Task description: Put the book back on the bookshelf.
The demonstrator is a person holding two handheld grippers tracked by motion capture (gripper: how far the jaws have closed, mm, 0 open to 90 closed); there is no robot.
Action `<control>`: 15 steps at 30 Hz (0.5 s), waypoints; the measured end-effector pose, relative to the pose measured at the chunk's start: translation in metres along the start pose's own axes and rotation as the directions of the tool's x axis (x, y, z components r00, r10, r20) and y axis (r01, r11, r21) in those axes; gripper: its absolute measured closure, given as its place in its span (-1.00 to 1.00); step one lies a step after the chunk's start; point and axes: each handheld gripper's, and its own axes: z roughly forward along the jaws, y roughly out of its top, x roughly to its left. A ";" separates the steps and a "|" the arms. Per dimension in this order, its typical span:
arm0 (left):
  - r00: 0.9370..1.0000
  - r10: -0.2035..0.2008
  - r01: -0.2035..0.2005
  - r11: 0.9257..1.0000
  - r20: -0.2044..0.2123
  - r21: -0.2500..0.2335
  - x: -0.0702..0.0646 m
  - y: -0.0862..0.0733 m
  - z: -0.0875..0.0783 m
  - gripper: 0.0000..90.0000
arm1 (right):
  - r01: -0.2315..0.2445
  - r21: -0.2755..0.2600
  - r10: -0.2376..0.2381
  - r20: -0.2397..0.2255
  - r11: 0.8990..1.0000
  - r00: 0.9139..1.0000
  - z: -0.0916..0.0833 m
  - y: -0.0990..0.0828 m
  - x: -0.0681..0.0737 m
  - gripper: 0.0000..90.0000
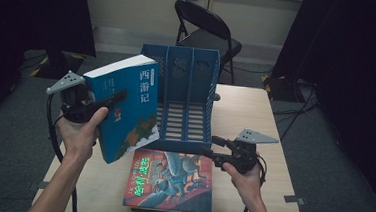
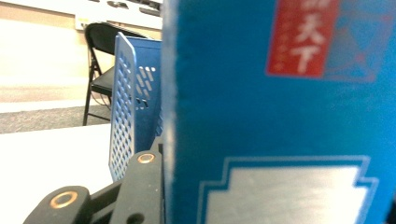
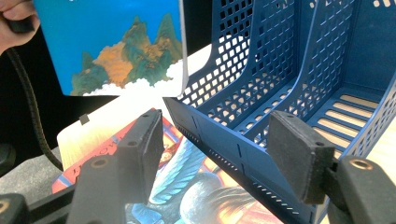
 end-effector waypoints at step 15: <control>0.997 0.009 -0.008 1.000 -0.073 0.015 -0.005 0.011 0.028 0.36 | 0.003 0.004 -0.003 -0.011 1.000 1.000 0.001 0.000 0.000 -0.21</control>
